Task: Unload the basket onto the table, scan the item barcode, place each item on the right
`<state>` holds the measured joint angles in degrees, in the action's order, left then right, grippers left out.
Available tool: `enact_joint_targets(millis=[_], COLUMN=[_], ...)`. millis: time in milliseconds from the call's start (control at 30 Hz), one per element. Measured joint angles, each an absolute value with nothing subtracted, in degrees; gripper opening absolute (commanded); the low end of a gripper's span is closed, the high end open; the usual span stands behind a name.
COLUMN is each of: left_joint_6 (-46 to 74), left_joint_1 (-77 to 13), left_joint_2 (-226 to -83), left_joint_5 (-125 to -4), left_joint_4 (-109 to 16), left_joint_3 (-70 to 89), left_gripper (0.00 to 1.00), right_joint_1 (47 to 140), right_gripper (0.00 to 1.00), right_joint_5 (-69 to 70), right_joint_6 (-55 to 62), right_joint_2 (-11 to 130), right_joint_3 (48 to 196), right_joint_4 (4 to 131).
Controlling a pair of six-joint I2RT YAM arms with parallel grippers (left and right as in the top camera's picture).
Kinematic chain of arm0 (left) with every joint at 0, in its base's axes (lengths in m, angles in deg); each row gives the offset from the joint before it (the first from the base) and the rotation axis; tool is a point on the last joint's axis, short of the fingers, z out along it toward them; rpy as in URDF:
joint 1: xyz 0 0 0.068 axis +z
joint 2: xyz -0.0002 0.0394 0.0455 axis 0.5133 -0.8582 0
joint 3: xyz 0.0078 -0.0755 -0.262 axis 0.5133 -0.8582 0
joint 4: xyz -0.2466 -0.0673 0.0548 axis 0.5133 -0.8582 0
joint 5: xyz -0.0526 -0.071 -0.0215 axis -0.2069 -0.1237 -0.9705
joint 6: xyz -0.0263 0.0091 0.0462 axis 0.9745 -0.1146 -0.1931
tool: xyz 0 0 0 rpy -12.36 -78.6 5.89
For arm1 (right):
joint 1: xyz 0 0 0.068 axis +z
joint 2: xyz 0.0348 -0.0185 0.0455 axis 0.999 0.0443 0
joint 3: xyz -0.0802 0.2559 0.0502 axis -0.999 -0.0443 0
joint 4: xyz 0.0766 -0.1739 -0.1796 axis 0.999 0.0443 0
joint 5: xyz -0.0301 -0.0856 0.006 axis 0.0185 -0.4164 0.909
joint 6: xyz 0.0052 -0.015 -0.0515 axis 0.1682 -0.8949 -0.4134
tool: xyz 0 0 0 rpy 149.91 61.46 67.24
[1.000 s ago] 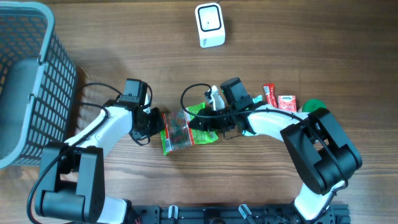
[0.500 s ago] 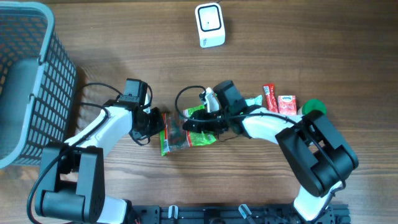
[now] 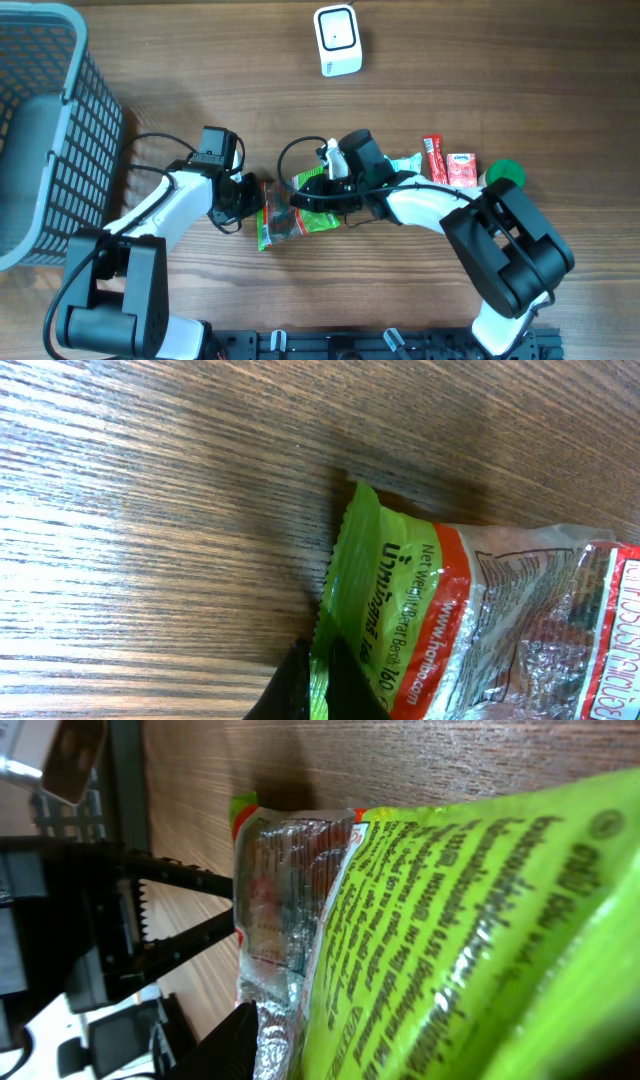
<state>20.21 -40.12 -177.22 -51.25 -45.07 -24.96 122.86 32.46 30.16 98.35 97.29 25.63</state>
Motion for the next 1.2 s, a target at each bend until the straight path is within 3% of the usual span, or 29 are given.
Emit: enact_joint_targets(millis=[100, 300, 367, 567, 900, 1067, 1100, 1133, 1200], left_joint_6=[20.21, 20.19, 20.15, 19.55, 18.02, 14.59, 13.92, 13.48, 12.65], left_joint_1=[-40.12, -40.10, -40.10, -40.03, -31.11, -26.41, -25.69, -25.19, -24.42], left_joint_2=[-177.22, -177.22, -177.22, -177.09, -163.06, -157.90, -157.66, -157.64, -157.66], left_joint_5=[-51.25, -51.20, -51.22, -50.57, -48.58, -48.23, -48.14, -48.10, -47.92], left_joint_4=[-45.07, -45.03, -44.96, -44.94, -46.39, -47.87, -48.29, -48.59, -49.10], left_joint_3=[-24.96, -24.96, -24.96, -24.79, -20.77, -20.55, -20.55, -20.55, -20.55], left_gripper=[0.04, 0.04, 0.04, 0.04, 0.05, 0.11, 0.15, 0.27, 0.31], right_joint_1=[124.25, 126.70, 126.68, 125.06, 109.54, 103.86, 103.53, 103.29, 103.14], right_gripper=[0.39, 0.23, 0.04, 0.04, 0.04, 0.04, 0.04, 0.04, 0.04], right_joint_5=[30.65, 28.35, 28.26, 31.19, 56.37, 63.02, 63.41, 63.80, 64.17], right_joint_6=[30.38, 30.23, 30.27, 28.59, 15.41, 13.24, 13.02, 12.74, 12.37], right_joint_2=[98.35, 98.35, 98.35, 98.35, 91.84, 84.15, 82.86, 81.06, 77.87], right_joint_3=[97.29, 97.29, 97.29, 97.29, 97.20, 97.18, 97.18, 97.18, 97.15], right_joint_4=[25.69, 25.69, 25.93, 26.13, 26.02, 31.25, 32.19, 33.41, 35.40])
